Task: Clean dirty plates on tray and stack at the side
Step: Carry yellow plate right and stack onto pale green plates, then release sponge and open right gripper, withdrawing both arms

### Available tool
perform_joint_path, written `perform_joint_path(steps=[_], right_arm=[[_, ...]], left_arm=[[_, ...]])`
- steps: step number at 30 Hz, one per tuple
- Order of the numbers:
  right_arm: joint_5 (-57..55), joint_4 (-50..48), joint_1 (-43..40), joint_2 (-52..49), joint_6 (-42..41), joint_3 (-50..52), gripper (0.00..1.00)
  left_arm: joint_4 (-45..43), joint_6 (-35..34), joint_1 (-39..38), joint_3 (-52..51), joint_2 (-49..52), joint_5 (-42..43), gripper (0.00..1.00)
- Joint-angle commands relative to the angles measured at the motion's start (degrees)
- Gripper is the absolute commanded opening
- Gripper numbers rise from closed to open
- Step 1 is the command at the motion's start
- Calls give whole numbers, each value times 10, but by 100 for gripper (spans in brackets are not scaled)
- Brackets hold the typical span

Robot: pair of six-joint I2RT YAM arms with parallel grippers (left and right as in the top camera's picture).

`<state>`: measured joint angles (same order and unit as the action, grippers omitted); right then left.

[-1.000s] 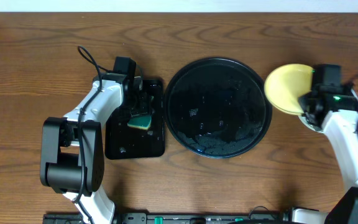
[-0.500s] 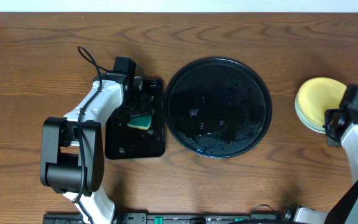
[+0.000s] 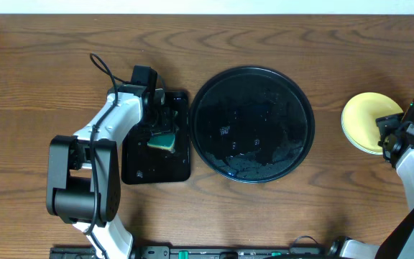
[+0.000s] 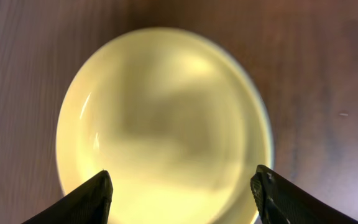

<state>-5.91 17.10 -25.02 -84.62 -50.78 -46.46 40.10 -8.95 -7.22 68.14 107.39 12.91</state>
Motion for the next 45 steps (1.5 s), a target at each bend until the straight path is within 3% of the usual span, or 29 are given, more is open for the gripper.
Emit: perform_joint_path(steps=[1,3,6,13,16,20,24,29,34,40,45], right_arm=[[81,4,9,-1,128,1,73],[111,10,14,-1,163,1,78],[122,16,35,1,221,1,99],[102,12,143,32,342,-9,99],[102,30,203,35,402,-37,99],[72,143,268,35,445,-107,99],[62,258,287,40,445,-166,99],[62,330,288,100,447,-167,99],[61,349,288,210,447,-138,99],[61,292,288,389,446,-53,99],[61,278,288,481,447,-13,99]], left_arm=[[4,4,1,-2,4,-5,66],[7,4,2,1,-3,-5,70],[16,3,6,13,-29,-5,72],[17,-1,28,19,-125,-12,80],[40,-76,34,19,-145,-78,81],[107,-128,40,19,-160,-81,81],[185,-117,40,18,-176,-74,81],[238,-106,40,-7,-230,-74,81],[208,-93,40,-69,-342,-74,81],[120,-72,39,-168,-541,-74,82],[64,-76,39,-223,-683,-82,82]])
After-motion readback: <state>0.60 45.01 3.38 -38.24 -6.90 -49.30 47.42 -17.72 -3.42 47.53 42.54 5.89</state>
